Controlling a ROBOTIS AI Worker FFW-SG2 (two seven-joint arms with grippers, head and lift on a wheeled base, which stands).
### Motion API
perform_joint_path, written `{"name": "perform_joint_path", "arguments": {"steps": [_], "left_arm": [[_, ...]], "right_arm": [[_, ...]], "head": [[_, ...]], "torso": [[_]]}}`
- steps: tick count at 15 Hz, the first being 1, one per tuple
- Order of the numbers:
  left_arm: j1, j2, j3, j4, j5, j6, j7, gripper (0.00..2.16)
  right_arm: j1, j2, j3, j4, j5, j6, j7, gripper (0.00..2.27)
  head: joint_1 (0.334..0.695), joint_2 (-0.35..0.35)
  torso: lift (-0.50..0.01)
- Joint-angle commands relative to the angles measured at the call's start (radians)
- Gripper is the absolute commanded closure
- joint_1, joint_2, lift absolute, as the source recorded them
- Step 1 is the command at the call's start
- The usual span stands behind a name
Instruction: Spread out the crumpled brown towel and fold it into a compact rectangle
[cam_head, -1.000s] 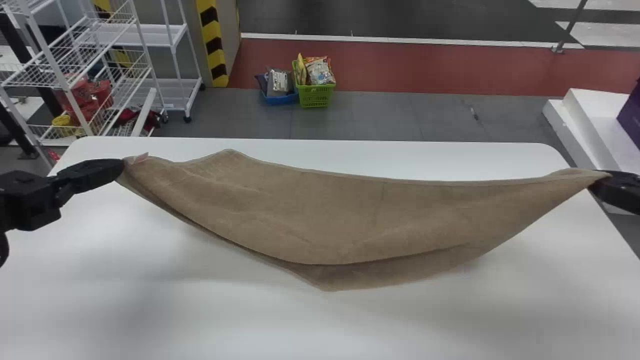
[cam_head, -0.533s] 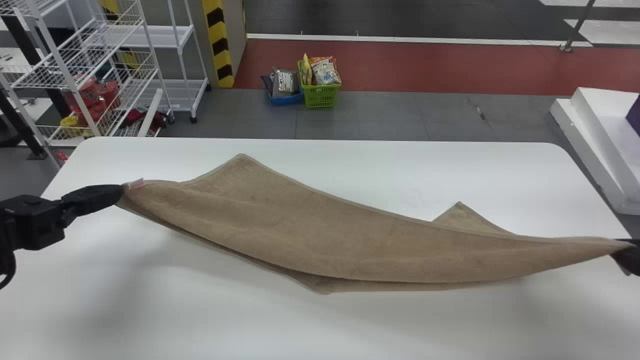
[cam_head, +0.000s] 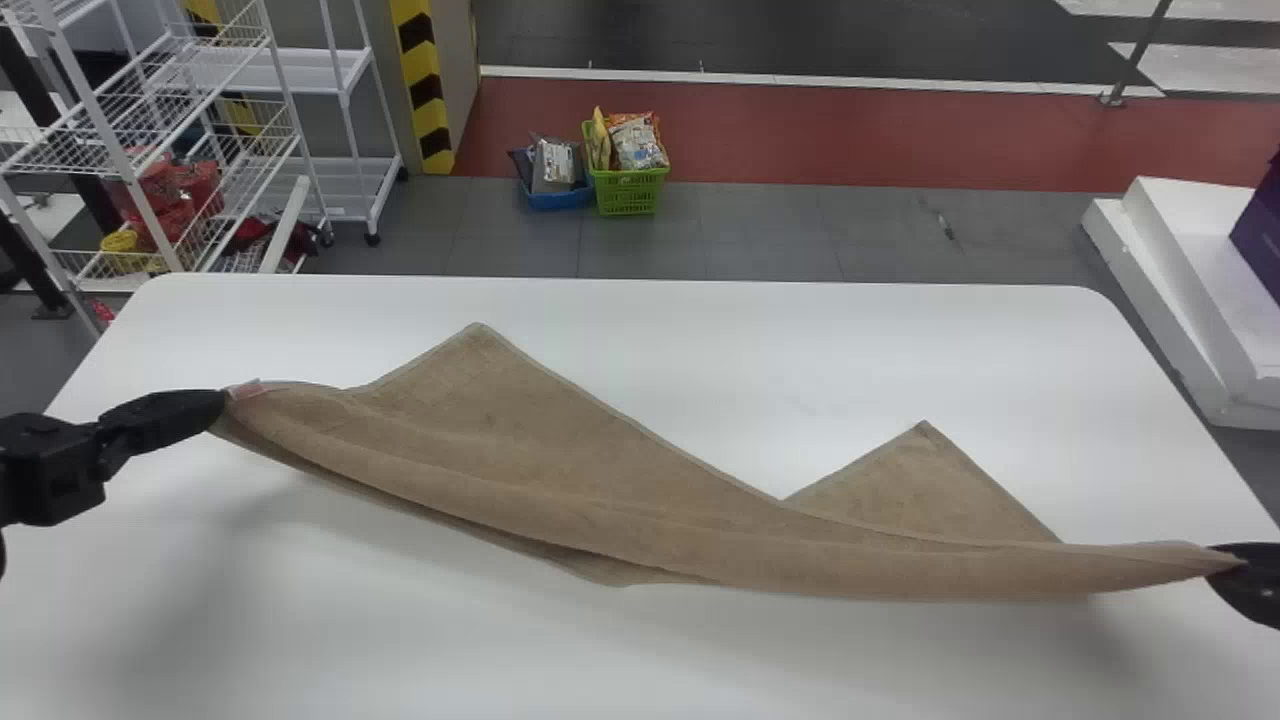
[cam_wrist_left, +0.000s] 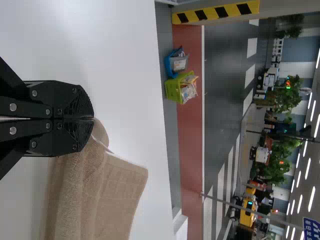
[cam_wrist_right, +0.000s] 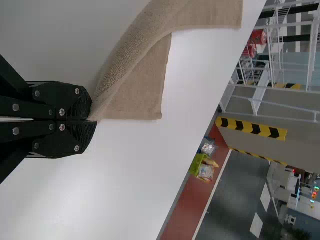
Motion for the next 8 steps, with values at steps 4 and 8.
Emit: {"name": "perform_joint_path", "arguments": {"steps": [4,8], "left_arm": [[0.065,0.004,0.031,0.000,0.022,-0.104,-0.059,1.97],[0.116,0.019,0.061,-0.021,0.049,-0.156,-0.073,0.00]], "right_arm": [[0.033,0.005,0.102,0.001,0.089,-0.070,0.003,1.31],[0.051,0.005,0.133,-0.002,0.128,-0.092,0.003,1.31]], "head": [[0.695,0.009],[0.695,0.039]], "torso": [[-0.127],[-0.127]]}}
